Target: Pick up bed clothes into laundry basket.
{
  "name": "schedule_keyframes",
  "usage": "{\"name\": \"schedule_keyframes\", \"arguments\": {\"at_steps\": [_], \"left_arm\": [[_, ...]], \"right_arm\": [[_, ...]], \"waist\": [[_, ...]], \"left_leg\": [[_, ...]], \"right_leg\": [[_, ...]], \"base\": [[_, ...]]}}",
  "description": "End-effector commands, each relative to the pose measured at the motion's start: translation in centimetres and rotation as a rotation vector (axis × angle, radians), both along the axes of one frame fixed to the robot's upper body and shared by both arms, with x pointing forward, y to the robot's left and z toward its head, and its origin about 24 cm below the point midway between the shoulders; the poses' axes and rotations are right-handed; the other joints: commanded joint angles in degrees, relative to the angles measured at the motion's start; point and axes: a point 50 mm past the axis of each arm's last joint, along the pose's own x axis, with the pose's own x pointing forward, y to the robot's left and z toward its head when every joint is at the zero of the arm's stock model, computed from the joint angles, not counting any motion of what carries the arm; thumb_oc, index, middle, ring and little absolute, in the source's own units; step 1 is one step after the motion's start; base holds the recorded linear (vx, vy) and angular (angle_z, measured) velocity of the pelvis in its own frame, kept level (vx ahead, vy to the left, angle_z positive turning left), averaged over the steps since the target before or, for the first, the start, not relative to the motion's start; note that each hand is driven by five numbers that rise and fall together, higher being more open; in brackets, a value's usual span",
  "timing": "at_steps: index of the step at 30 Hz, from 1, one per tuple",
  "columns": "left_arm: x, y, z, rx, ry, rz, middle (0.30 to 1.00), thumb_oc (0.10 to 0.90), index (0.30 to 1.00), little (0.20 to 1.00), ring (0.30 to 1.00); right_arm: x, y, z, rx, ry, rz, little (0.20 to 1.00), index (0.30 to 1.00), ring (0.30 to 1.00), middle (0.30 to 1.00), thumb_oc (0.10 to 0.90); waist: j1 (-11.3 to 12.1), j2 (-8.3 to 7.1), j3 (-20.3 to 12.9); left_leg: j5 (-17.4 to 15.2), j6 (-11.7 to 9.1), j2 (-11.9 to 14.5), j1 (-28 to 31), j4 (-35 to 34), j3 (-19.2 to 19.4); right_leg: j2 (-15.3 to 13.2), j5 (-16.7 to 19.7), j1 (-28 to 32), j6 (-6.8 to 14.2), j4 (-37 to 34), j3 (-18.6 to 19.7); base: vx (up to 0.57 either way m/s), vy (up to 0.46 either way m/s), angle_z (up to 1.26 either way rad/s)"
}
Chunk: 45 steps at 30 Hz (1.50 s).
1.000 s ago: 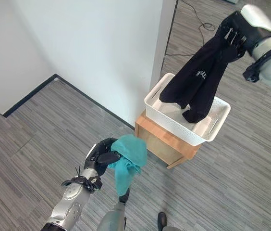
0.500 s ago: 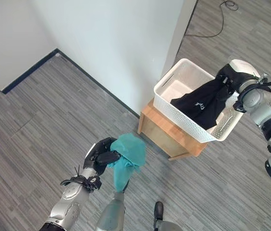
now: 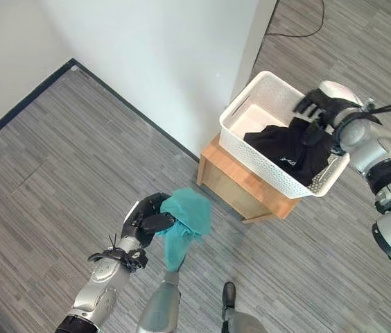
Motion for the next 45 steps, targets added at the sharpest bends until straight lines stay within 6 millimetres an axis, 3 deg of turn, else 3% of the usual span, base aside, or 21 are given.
{"name": "schedule_keyframes", "arguments": {"at_steps": [1,7,9,11,14,16,17,18,20,22,24,26,27,28,29,31,33,38,43,45], "left_arm": [[0.6,-0.7,5.1,-0.050,-0.268,-0.029,0.300,0.400,0.300,0.300,0.300],[1.8,0.2,6.5,-0.038,-0.324,0.002,0.300,0.400,0.300,0.300,0.300],[2.3,0.8,7.9,-0.005,-0.381,0.009,0.300,0.400,0.300,0.300,0.300],[2.5,1.0,8.4,0.003,-0.400,0.014,0.300,0.400,0.300,0.300,0.300],[3.7,2.0,11.8,0.040,-0.525,0.044,0.300,0.400,0.300,0.300,0.300],[3.8,2.3,12.2,0.051,-0.539,0.052,0.300,0.400,0.300,0.300,0.300],[4.5,2.7,14.5,0.114,-0.613,0.045,0.300,0.400,0.300,0.300,0.300],[4.6,2.7,14.5,0.116,-0.613,0.042,0.300,0.400,0.300,0.300,0.300],[5.2,2.8,16.8,0.181,-0.681,0.036,0.300,0.400,0.300,0.300,0.300],[5.8,2.7,20.6,0.240,-0.802,0.035,0.300,0.400,0.300,0.300,0.300],[6.3,1.9,23.6,0.294,-0.894,0.009,0.300,0.400,0.300,0.300,0.300],[6.5,1.1,26.5,0.331,-0.988,0.002,0.300,0.400,0.300,0.300,0.300],[6.6,0.3,29.1,0.362,-1.073,0.013,0.300,0.400,0.300,0.300,0.300],[6.6,0.2,29.1,0.363,-1.074,0.009,0.300,0.400,0.300,0.300,0.300],[6.5,-0.6,30.6,0.365,-1.126,0.008,0.300,0.400,0.300,0.300,0.300],[6.8,-1.1,31.6,0.316,-1.145,0.013,0.300,0.400,0.300,0.300,0.300],[6.9,-3.9,33.8,0.257,-1.226,0.002,0.300,0.400,0.300,0.300,0.300],[7.8,-5.9,35.4,0.284,-1.243,0.014,0.300,0.400,0.300,0.300,0.300],[10.8,-6.4,35.6,0.358,-1.129,0.068,0.300,0.400,0.300,0.300,0.300],[11.1,-6.5,35.7,0.370,-1.122,0.071,0.300,0.400,0.300,0.300,0.300]], "right_arm": [[-1.8,2.8,9.1,-0.082,-0.288,0.137,0.900,0.900,0.900,0.900,0.800],[-4.2,3.1,9.5,-0.039,-0.351,0.256,0.900,0.900,0.900,0.900,0.800],[-5.0,3.5,8.4,0.002,-0.340,0.317,0.900,0.900,0.900,0.900,0.800],[-5.4,3.5,8.0,0.018,-0.333,0.335,0.900,0.900,0.900,0.900,0.800],[-6.5,3.4,6.2,0.067,-0.303,0.383,0.900,0.900,0.900,0.900,0.800],[-6.7,3.1,5.8,0.086,-0.292,0.383,0.900,0.900,0.900,0.900,0.800],[-7.1,2.6,4.8,0.177,-0.277,0.394,0.900,0.900,0.900,0.900,0.800],[-7.2,2.4,4.8,0.180,-0.278,0.391,0.900,0.900,0.900,0.900,0.800],[-7.5,2.2,3.4,0.310,-0.282,0.403,0.900,0.900,0.900,0.900,0.800],[-8.1,2.4,1.7,0.482,-0.288,0.442,0.900,0.900,0.900,0.900,0.800],[-8.7,2.2,-0.2,0.626,-0.280,0.449,0.900,0.900,0.900,0.900,0.800],[-9.3,2.7,-3.1,0.815,-0.226,0.470,0.900,0.900,0.900,0.900,0.800],[-10.3,3.2,-6.4,0.985,-0.167,0.460,0.900,0.900,0.900,0.900,0.800],[-10.4,3.2,-6.4,0.988,-0.169,0.457,0.900,0.900,0.900,0.900,0.800],[-10.9,3.3,-8.5,1.045,-0.130,0.423,0.900,0.900,0.900,0.900,0.800],[-11.7,3.7,-10.4,1.046,-0.073,0.403,0.900,0.900,0.900,0.900,0.800],[-12.6,3.8,-13.8,1.085,0.032,0.324,0.900,0.900,0.900,0.900,0.800],[-14.3,3.7,-16.9,1.166,0.139,0.267,0.900,0.900,0.900,0.900,0.800],[-17.1,4.1,-19.8,1.297,0.273,0.242,0.900,0.900,0.900,0.900,0.800],[-17.4,4.2,-20.1,1.308,0.290,0.244,0.900,0.900,0.900,0.900,0.800]], "waist": [[-0.4,-1.63,-4.6],[-1.7,-0.43,-7.2],[-2.3,0.82,-8.9],[-2.4,0.99,-9.5],[-3.6,3.02,-11.7],[-3.9,3.22,-12.2],[-4.6,4.19,-13.3],[-4.5,4.02,-13.3],[-5.0,4.82,-14.0],[-6.0,6.14,-14.7],[-6.3,6.48,-15.2],[-7.1,7.38,-15.7],[-7.8,7.88,-16.2],[-7.7,7.69,-16.2],[-8.2,7.85,-16.4],[-8.9,7.73,-16.9],[-10.2,7.10,-17.5],[-11.8,5.60,-17.8],[-14.6,3.18,-17.6],[-14.7,2.91,-17.6]], "left_leg": [[-4.9,-1.8,2.2,2.5,1.0,-0.7],[-5.3,-2.1,2.0,4.4,0.8,-0.1],[-4.8,-2.3,2.0,5.2,0.9,0.3],[-4.9,-2.3,2.0,5.7,0.9,0.4],[-5.2,-2.5,1.9,7.2,0.9,0.6],[-5.3,-2.6,1.9,7.5,0.9,0.7],[-5.4,-2.7,1.9,8.2,0.9,0.8],[-5.4,-2.8,1.8,8.2,0.9,0.7],[-5.4,-2.8,1.9,8.6,1.0,0.8],[-5.4,-2.9,1.9,9.1,0.9,0.8],[-5.4,-3.0,1.9,9.4,0.9,0.7],[-5.1,-3.0,2.0,9.4,0.9,0.5],[-5.0,-3.0,2.1,9.5,0.7,0.5],[-5.0,-3.0,2.0,9.5,0.7,0.4],[-5.0,-3.0,2.0,9.6,0.7,0.4],[-5.1,-3.0,2.1,9.6,0.6,0.3],[-5.2,-3.1,2.3,9.7,0.5,0.3],[-5.7,-2.9,2.6,9.9,0.4,1.1],[-6.1,-2.7,3.9,10.2,0.1,3.5],[-6.2,-2.7,4.1,10.2,0.1,3.9]], "right_leg": [[0.3,2.0,-2.6,0.1,1.1,0.9],[-0.1,1.1,-0.7,0.0,1.3,0.4],[-0.3,1.2,0.2,0.0,1.5,0.2],[-0.4,0.9,0.7,0.0,1.5,0.0],[-0.9,0.1,2.2,0.1,2.0,-0.5],[-1.0,0.0,2.6,0.1,2.1,-0.6],[-1.1,-0.2,3.3,0.1,2.0,-0.8],[-1.1,-0.3,3.4,0.1,2.0,-0.8],[-1.2,-0.4,4.0,0.2,2.0,-1.0],[-1.2,-0.6,4.3,0.2,2.0,-0.9],[-1.2,-0.7,4.8,0.2,2.0,-1.2],[-1.1,-0.6,4.8,0.2,2.2,-1.3],[-1.0,-0.8,5.1,0.3,2.1,-1.3],[-1.0,-0.8,5.2,0.3,2.1,-1.4],[-1.0,-0.8,5.2,0.3,2.1,-1.4],[-1.0,-0.9,5.2,0.5,2.2,-1.3],[-0.8,-0.9,5.0,0.7,2.2,-1.2],[-0.7,-1.0,4.8,0.9,2.1,-0.3],[-0.2,-0.1,3.0,1.4,2.1,2.3],[-0.1,0.0,2.7,1.5,2.2,2.8]], "base": [[0.00,0.000,0.00],[0.01,-0.001,0.00],[0.00,0.000,0.00],[0.00,0.000,0.00],[0.01,-0.007,0.00],[0.01,-0.009,-0.02],[0.00,0.000,0.00],[0.00,-0.025,0.03],[0.00,-0.011,0.02],[0.00,-0.012,0.02],[0.00,-0.038,0.05],[-0.01,-0.040,0.04],[0.00,0.000,0.00],[0.01,-0.027,0.04],[0.00,-0.020,0.10],[0.00,-0.031,0.09],[0.00,-0.038,0.08],[0.01,-0.021,-0.07],[0.00,0.000,-0.24],[0.01,0.012,-0.34]]}}
